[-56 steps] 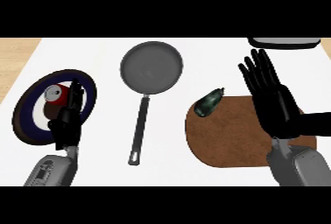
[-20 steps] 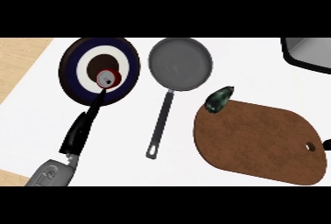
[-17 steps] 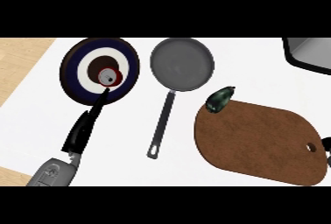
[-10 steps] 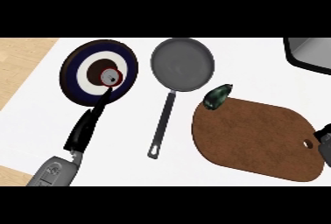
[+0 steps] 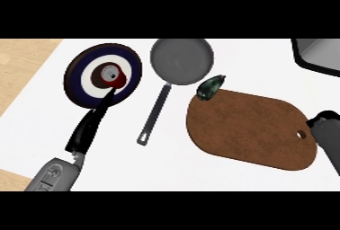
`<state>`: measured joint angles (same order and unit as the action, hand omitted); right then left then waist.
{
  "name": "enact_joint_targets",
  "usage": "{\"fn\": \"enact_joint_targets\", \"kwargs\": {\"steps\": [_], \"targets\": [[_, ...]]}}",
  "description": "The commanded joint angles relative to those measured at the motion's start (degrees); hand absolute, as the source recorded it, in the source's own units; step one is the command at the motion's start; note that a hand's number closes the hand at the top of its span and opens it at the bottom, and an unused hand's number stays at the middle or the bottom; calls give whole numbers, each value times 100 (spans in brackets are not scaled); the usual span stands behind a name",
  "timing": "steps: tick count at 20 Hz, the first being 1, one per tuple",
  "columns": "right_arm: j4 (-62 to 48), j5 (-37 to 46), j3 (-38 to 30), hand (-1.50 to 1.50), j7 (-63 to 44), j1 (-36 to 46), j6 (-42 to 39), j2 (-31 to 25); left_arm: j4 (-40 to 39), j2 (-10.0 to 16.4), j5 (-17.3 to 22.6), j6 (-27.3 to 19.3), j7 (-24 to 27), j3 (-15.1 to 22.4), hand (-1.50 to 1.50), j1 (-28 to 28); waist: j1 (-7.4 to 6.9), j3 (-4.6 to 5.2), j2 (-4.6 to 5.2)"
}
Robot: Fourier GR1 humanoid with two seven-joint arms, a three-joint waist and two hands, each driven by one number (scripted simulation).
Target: Pick the eggplant from the cutting board and place it in the pan
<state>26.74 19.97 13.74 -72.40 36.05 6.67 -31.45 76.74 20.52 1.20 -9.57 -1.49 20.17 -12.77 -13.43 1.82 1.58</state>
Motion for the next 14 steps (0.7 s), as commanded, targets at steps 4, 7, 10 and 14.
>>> {"fn": "enact_joint_targets", "kwargs": {"steps": [4, 7, 10, 14], "targets": [[-1341, -42, -117, -150, -1286, 1158, -506, 686, 103, -110, 3, -54, -170, 57, 0, 20, 32, -114, 12], [-2029, -57, -188, -150, -1286, 1500, -572, 805, 138, -17, 18, -41, -234, -19, 0, 3, 57, -122, 29], [-2630, -53, -220, -150, -1285, 1924, -627, 896, 127, 39, 31, -36, -291, -76, 0, -2, 134, -116, 15], [-2661, -54, -240, -150, -1284, 2050, -592, 1020, 208, 79, 2, -144, -293, -159, 0, 38, 234, -114, 28]]}}
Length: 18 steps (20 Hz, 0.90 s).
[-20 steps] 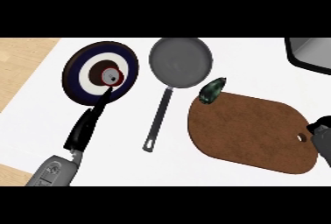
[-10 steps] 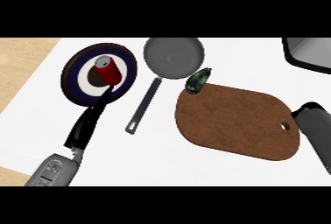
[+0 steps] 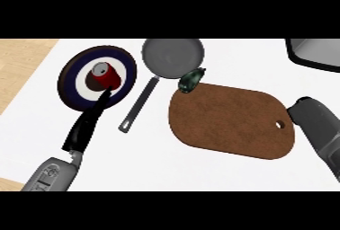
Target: Pick the eggplant from the cutting board and place it in the pan
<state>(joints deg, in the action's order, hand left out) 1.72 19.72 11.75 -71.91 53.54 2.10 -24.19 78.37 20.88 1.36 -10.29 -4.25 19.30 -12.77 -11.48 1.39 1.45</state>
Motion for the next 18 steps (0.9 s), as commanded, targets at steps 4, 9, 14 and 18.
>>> {"fn": "enact_joint_targets", "kwargs": {"steps": [4, 9, 14, 18], "targets": [[-171, -89, -103, -150, -1331, 298, -130, 484, 123, -16, 49, -89, -111, -69, 0, 122, 120, -72, 61], [-173, -59, -79, -150, -1332, 194, -148, 594, 232, 155, 67, -59, -55, -174, 0, 245, 195, -73, 49], [-172, -52, -80, -150, -1332, 211, -127, 644, 278, 142, 38, -125, -136, -200, 0, 207, 314, -72, 73], [-172, -27, -60, -150, -1331, 148, -113, 591, 375, 171, -18, -188, -75, -183, 0, 387, 313, -76, 70]]}}
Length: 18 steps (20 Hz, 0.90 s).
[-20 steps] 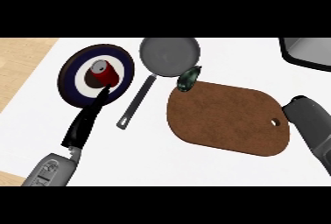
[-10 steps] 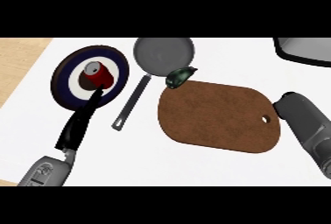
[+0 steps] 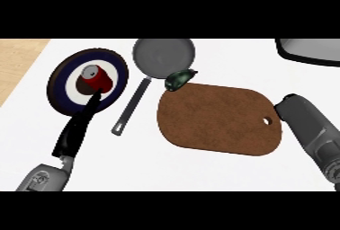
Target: Pick the eggplant from the cutting board and place it in the pan
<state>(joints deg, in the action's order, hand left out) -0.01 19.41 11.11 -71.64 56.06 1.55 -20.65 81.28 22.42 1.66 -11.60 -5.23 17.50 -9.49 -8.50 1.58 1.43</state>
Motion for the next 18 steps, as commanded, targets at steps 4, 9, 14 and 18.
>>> {"fn": "enact_joint_targets", "kwargs": {"steps": [4, 9, 14, 18], "targets": [[1, -3, -7, -150, -1358, -172, 124, 388, 113, 28, 30, -58, -72, -80, 0, 93, 116, -95, 49], [1, 143, 119, 150, -1355, -77, 301, 471, 217, 77, -28, -116, -18, -68, 0, 327, 136, -98, -13], [1, 57, -6, 150, -1352, -54, 547, 583, 283, 121, 100, -32, -75, -168, 0, 328, 238, -111, -22], [1, 169, 73, 150, -1351, 598, 621, 1039, 260, 23, 35, -128, -216, -127, 0, 310, 348, -132, -78]]}}
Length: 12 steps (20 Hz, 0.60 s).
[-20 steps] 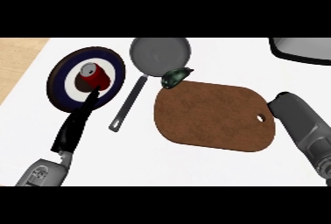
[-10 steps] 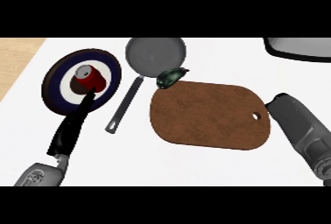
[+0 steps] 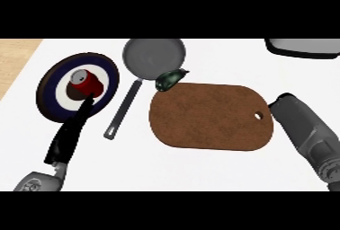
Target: Pick the eggplant from the cutting board and place it in the pan
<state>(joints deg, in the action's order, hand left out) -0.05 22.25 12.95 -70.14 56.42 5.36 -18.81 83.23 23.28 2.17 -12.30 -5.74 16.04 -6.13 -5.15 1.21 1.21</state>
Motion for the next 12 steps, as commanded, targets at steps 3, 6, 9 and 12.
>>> {"fn": "enact_joint_targets", "kwargs": {"steps": [3, 6, 9, 12], "targets": [[646, 151, 131, 150, 755, 688, -548, 1017, 19, 0, 66, -6, -56, -85, 0, 109, 75, -131, -95], [998, 289, 257, 150, 1862, 699, -572, 1202, 21, -41, 51, 35, 7, 17, 0, 196, -81, -161, -163], [1050, 533, 491, 150, 2195, 699, -395, 1052, -2, 54, 104, 80, -10, -86, 0, 187, 58, -147, -194], [1130, 893, 843, 150, 2320, 926, -56, 810, 22, 9, 40, -12, -53, -55, 0, 203, 125, -140, -262]]}}
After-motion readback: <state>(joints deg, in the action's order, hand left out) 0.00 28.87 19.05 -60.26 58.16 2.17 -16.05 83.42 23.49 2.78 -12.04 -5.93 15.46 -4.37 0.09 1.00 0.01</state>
